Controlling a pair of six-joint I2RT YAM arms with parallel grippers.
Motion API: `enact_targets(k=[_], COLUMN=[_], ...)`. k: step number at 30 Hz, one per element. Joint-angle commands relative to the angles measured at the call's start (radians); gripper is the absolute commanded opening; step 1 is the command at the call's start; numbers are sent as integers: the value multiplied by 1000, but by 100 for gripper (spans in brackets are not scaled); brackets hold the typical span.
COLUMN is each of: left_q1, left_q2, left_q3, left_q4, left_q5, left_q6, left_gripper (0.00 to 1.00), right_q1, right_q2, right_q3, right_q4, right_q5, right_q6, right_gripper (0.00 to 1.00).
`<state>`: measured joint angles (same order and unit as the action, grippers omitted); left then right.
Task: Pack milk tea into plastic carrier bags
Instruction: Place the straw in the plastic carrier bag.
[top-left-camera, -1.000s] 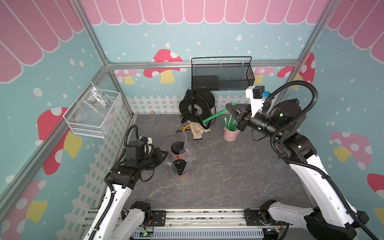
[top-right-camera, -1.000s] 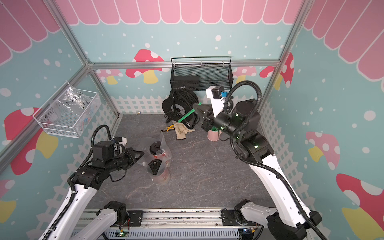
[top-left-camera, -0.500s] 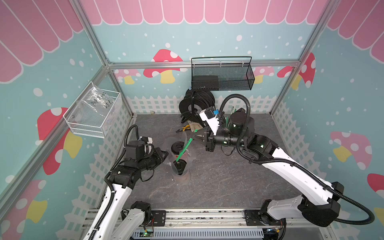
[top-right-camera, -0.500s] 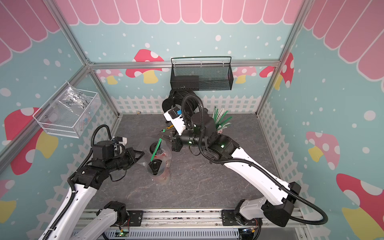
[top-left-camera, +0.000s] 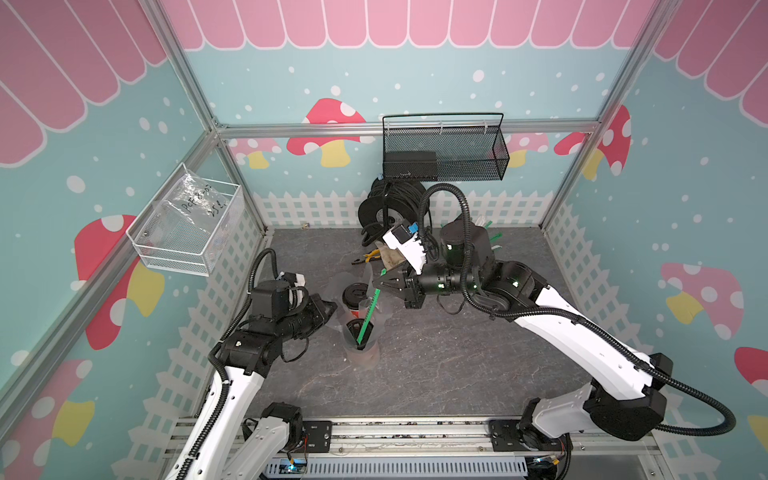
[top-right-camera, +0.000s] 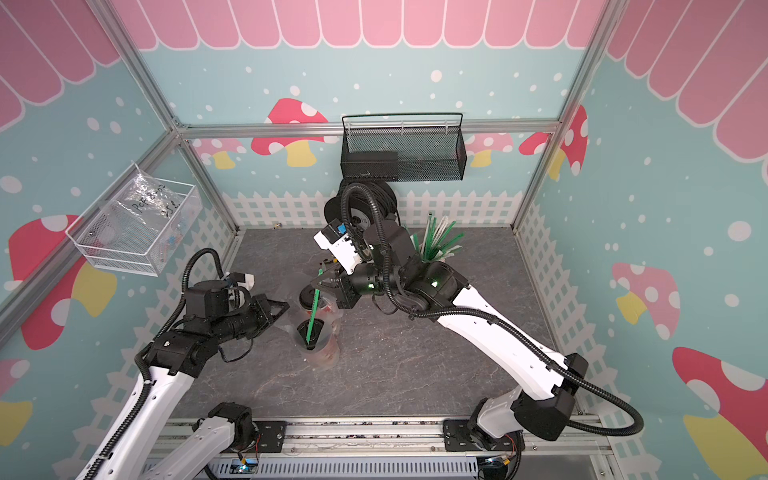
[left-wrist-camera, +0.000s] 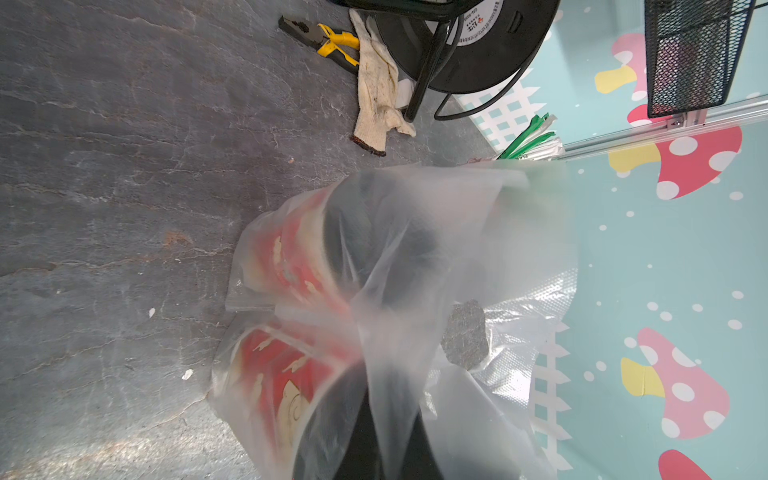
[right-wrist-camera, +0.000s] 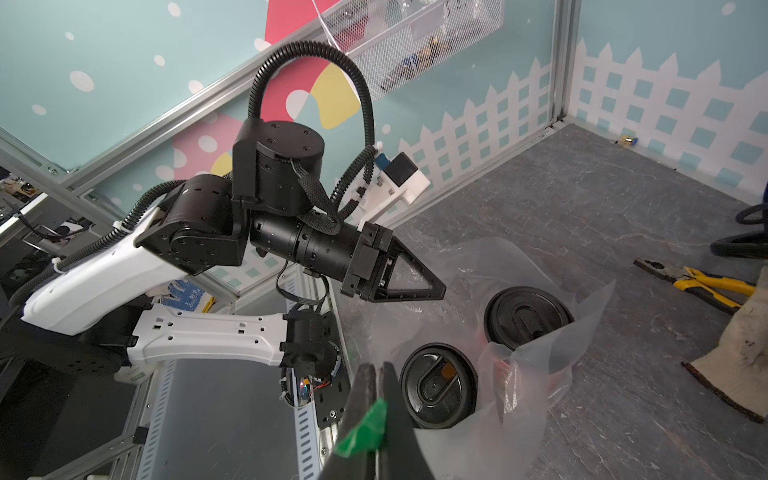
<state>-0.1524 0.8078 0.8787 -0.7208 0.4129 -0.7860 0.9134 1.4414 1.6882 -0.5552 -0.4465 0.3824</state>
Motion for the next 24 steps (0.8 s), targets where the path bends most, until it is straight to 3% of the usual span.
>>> enact_targets(k=[1,24], left_q1=[6,5], left_q2=[-7,-10], left_q3=[20,19], left_q4=[2,5], left_q5=[5,5], left_q6=[-5,-8], left_gripper=[0,0], right_q1=[14,22], right_q2=[19,50], right_q3=[9,38], right_q4=[-18,-44], right_q5=[-21,52], right_q6=[-7,-59], right_gripper=[0,0])
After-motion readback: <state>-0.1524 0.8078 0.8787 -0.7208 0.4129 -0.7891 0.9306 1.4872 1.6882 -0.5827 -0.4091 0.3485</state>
